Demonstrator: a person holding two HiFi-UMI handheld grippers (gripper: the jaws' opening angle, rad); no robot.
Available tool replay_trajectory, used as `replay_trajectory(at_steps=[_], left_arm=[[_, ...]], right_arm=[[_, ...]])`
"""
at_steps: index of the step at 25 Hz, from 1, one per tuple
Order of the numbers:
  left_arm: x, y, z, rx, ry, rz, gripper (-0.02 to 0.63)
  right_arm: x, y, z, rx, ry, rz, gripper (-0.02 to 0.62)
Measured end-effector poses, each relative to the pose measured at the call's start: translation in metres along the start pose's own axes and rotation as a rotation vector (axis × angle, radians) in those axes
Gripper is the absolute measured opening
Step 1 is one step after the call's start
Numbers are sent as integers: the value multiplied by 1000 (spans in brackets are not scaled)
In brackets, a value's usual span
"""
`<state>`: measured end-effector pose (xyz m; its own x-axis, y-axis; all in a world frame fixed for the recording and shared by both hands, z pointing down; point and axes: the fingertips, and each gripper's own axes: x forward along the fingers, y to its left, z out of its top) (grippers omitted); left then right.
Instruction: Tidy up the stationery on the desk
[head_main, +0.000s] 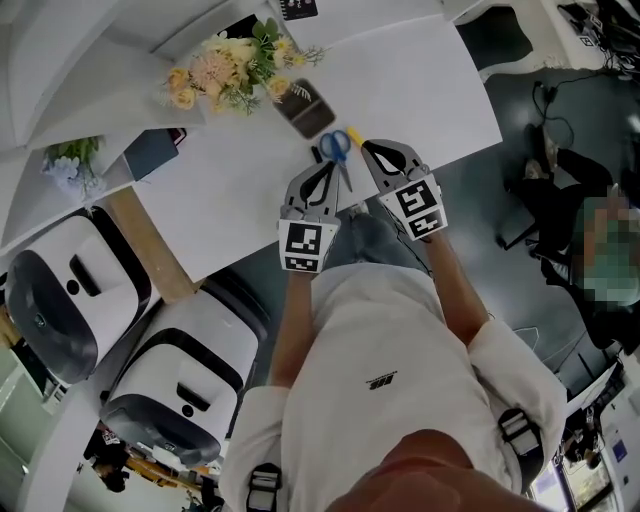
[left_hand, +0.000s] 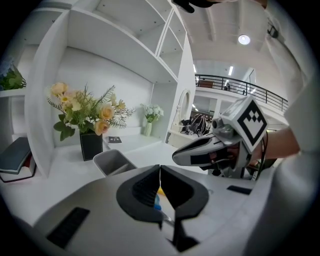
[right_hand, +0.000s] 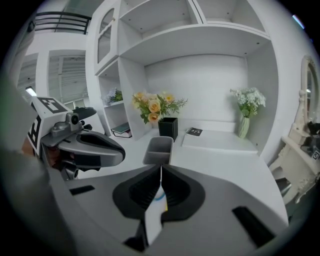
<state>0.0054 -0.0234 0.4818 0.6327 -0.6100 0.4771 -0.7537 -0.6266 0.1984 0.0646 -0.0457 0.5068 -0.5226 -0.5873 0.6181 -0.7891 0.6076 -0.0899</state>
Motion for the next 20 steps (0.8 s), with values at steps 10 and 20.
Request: replay_trajectory(at_steps=[10,20], left_arm=[[24,7,-19,-15,49,-47,0],[44,15,-30,-22,78,-67,0]], right_arm=[[32,-6,-16,21,82,10,-2],[57,-10,-36,4,148,31,8]])
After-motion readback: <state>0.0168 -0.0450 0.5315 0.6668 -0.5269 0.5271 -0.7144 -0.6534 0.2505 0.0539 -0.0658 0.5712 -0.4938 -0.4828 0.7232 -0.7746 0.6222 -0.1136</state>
